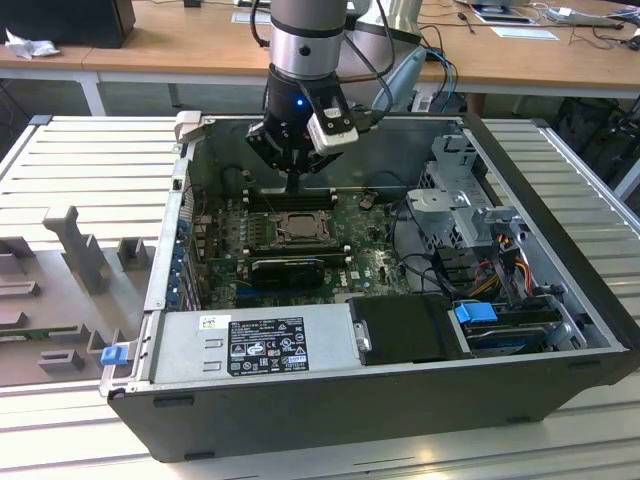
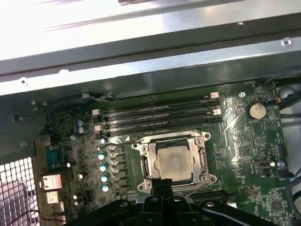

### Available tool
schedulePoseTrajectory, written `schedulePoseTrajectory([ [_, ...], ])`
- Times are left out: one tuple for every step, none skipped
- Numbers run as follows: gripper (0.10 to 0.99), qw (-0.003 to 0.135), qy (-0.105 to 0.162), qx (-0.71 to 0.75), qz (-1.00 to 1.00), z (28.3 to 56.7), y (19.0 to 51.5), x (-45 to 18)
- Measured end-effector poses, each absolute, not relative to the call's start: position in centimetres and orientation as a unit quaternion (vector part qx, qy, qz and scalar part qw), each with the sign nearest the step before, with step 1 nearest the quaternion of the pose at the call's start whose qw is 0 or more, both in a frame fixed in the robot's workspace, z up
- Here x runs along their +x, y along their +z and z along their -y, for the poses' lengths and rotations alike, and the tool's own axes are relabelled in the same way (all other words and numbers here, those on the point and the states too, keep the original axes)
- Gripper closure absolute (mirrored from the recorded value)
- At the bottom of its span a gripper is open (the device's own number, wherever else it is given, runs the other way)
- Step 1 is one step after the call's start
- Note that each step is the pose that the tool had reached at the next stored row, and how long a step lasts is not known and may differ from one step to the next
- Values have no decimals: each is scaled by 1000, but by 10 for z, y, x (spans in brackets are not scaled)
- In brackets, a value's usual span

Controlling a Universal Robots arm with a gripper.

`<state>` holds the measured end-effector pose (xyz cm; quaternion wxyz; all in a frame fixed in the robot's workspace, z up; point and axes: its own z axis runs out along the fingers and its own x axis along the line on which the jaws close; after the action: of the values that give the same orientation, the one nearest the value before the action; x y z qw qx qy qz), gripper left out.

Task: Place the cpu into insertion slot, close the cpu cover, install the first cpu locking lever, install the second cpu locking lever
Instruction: 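Install the first cpu locking lever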

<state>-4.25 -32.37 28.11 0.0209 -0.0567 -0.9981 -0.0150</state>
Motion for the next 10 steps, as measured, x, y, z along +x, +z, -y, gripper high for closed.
schedulePoseTrajectory([
  [980, 19, -15, -42, 999, 324, 281, -43],
  [980, 17, -15, -33, 999, 324, 281, -43],
  [980, 15, -15, -26, 999, 324, 281, -43],
  [980, 10, -15, -20, 1000, 324, 280, -43],
  [980, 5, -15, -16, 1000, 324, 280, -43],
  [980, -3, -15, -13, 1000, 324, 280, -43],
  [980, -9, -15, -12, 1000, 324, 280, -43],
  [980, -14, -15, -10, 1000, 324, 280, -43],
  [980, -18, -15, -8, 1000, 324, 280, -43],
  [980, -21, -15, -4, 1000, 324, 280, -43],
])
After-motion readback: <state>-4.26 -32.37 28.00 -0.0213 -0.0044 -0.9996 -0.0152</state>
